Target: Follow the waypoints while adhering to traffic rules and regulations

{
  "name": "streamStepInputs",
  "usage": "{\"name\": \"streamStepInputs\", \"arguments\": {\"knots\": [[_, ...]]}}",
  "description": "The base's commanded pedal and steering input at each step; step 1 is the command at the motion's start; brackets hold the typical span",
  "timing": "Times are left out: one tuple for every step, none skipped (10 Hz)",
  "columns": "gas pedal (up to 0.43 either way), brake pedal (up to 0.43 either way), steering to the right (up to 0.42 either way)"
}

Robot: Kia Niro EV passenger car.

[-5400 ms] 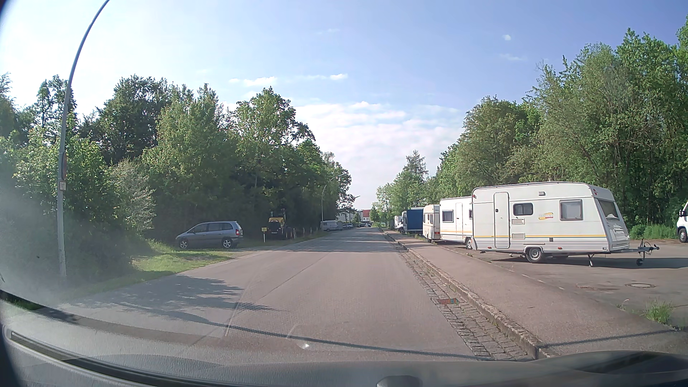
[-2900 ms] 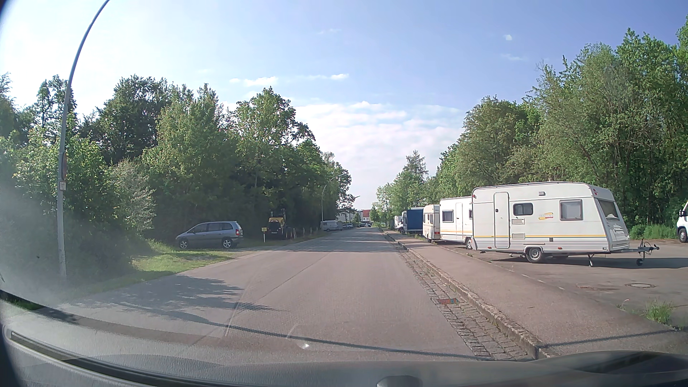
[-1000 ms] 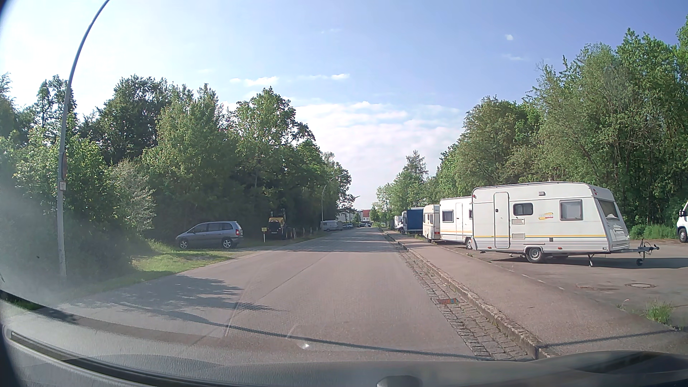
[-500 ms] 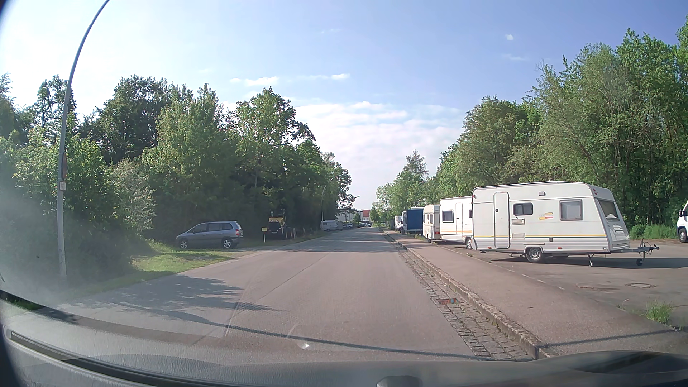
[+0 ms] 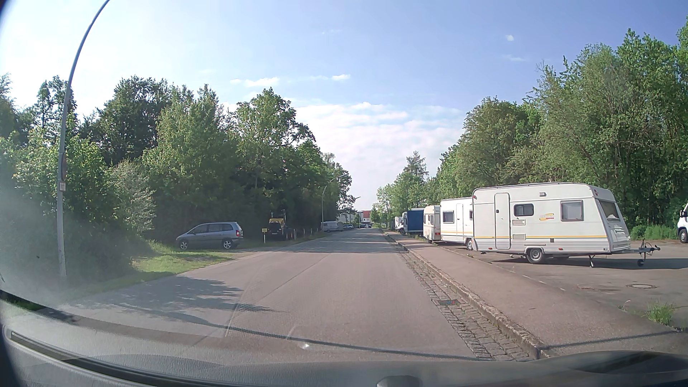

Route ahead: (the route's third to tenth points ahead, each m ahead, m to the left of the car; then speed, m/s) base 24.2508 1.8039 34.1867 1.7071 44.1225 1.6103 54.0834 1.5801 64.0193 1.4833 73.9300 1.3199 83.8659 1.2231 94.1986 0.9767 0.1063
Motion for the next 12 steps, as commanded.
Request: {"name": "streamStepInputs", "arguments": {"knots": [[0.0,0.0,-0.152],[0.039,0.0,-0.151],[0.11,0.0,-0.151],[0.11,0.0,-0.151],[0.11,0.0,-0.151],[0.11,0.0,-0.151],[0.11,0.0,-0.15],[0.11,0.0,-0.15],[0.118,0.0,-0.149],[0.13,0.0,-0.147],[0.13,0.0,-0.14],[0.15,0.0,-0.131]]}}
